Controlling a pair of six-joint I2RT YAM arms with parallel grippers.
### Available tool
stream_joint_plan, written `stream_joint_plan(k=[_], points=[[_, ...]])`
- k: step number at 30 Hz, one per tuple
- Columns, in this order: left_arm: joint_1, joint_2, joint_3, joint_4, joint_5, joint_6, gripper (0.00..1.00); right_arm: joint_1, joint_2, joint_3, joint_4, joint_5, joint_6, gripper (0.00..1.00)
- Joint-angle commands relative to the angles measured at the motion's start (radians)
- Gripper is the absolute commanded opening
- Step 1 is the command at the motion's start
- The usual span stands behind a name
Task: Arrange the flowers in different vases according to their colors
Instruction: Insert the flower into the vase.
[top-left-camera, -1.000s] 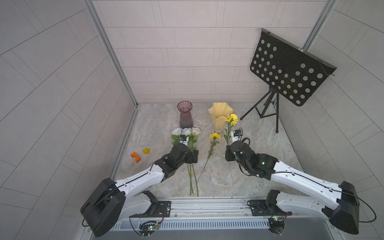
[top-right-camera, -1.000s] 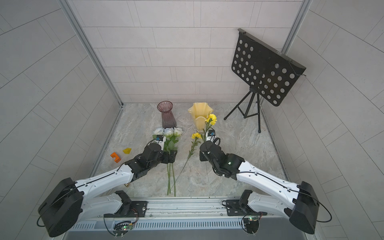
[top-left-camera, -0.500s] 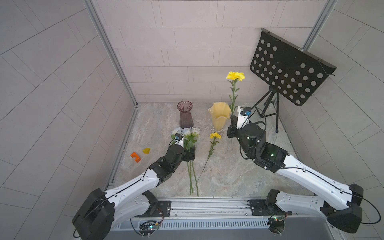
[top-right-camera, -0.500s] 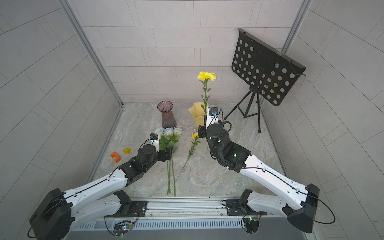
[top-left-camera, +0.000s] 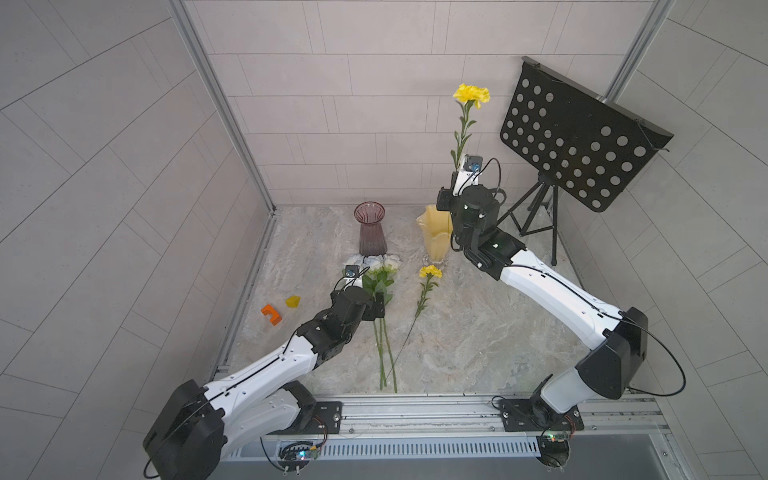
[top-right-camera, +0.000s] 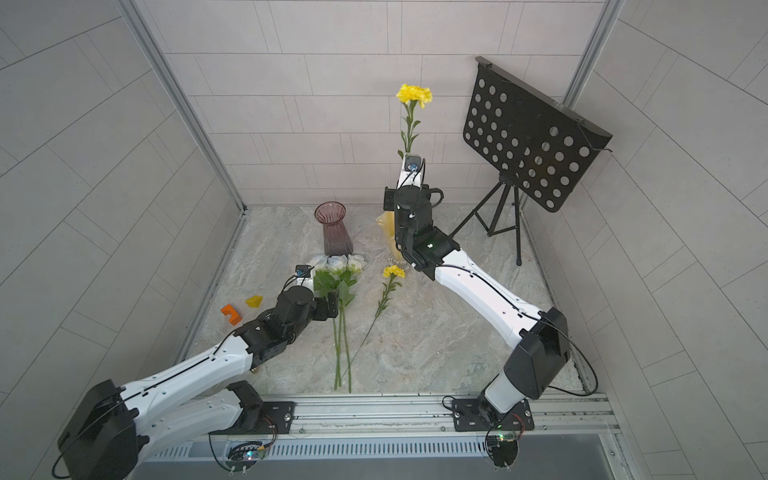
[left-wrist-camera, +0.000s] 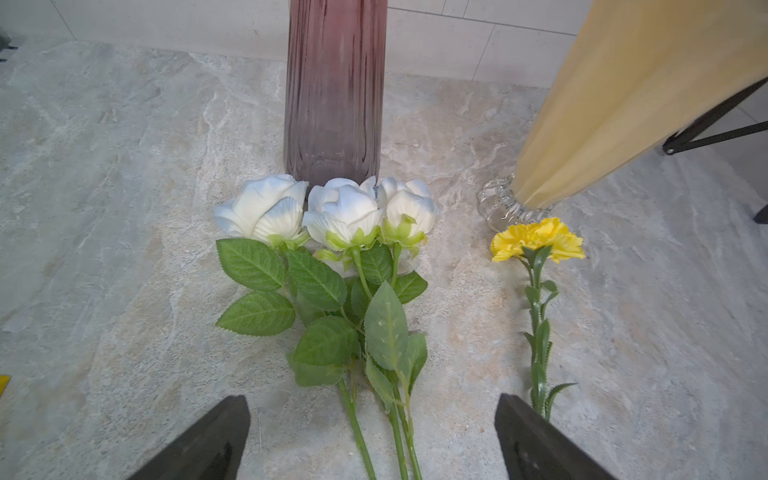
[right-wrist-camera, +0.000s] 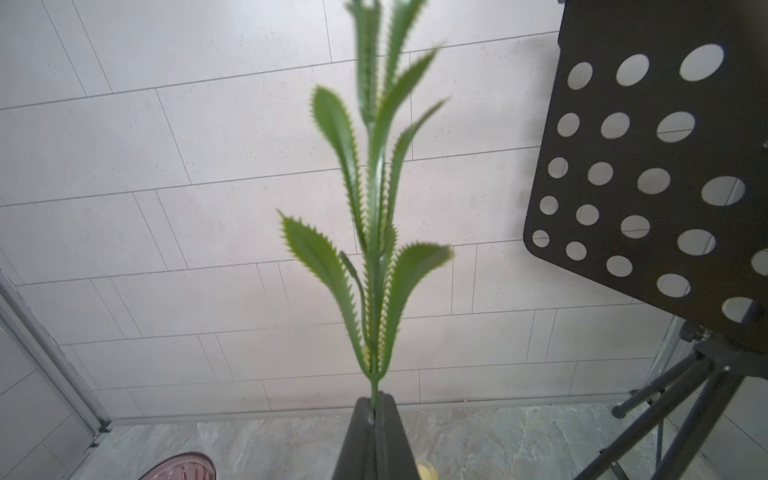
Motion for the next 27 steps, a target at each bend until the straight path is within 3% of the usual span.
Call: stream_joint_plan(k=[1,11,23,27], points=[[-0.001,-0.036,-0.033,0.048,0.020,0.022,1.00,-0.027,0.064,0.054,0.080,-0.024,-0.037,0.00],[-0.002,-0.038,-0.059,0.106,0.070,0.021,1.00,-0.056,0.269,-0.002,0.392,0.026,-0.133,0.00],[-0.002,-0.030,-0.064,0.115,0.066,0.024,1.00,-0.024,0.133,-0.277,0.380,0.006,0.011,0.00],[-0.002,-0.024,-0.061,0.110,0.063,0.025,1.00,-0.013,0.077,-0.314,0.311,-0.009,0.042,0.32]])
